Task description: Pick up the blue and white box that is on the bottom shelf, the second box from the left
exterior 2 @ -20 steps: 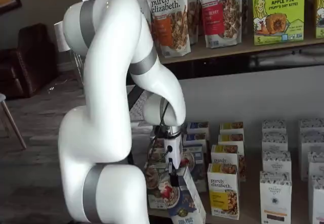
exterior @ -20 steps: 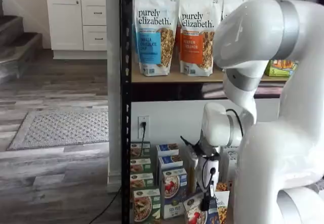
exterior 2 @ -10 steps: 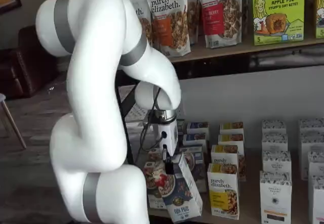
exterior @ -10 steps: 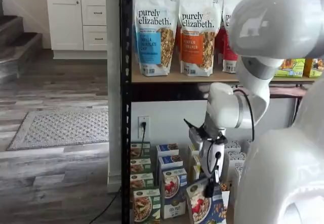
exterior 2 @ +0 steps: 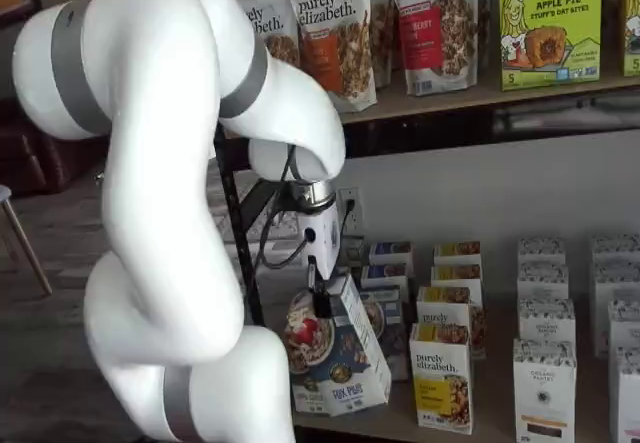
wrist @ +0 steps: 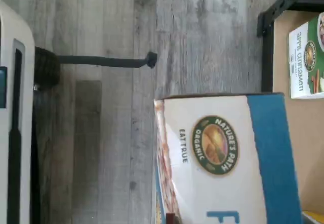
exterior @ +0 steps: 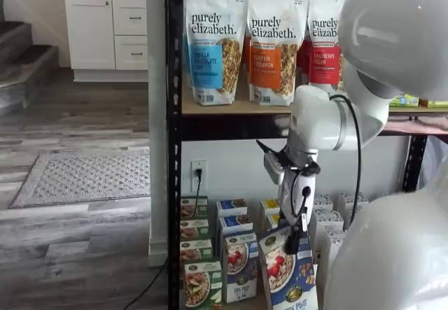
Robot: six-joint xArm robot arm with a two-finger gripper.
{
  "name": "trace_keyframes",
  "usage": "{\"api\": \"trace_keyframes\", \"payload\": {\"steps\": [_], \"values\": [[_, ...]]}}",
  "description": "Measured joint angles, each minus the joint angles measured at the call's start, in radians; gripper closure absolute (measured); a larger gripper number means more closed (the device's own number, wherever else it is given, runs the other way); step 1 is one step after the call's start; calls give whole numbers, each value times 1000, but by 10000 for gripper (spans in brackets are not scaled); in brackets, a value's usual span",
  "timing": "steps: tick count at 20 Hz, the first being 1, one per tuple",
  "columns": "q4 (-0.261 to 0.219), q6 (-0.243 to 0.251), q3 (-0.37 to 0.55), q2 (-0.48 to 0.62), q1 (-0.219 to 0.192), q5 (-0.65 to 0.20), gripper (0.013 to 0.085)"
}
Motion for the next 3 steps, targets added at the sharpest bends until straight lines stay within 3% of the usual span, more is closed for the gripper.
{"api": "trace_keyframes", "payload": {"steps": [3], "values": [[6,-3,2,-39,-3,36,490]]}}
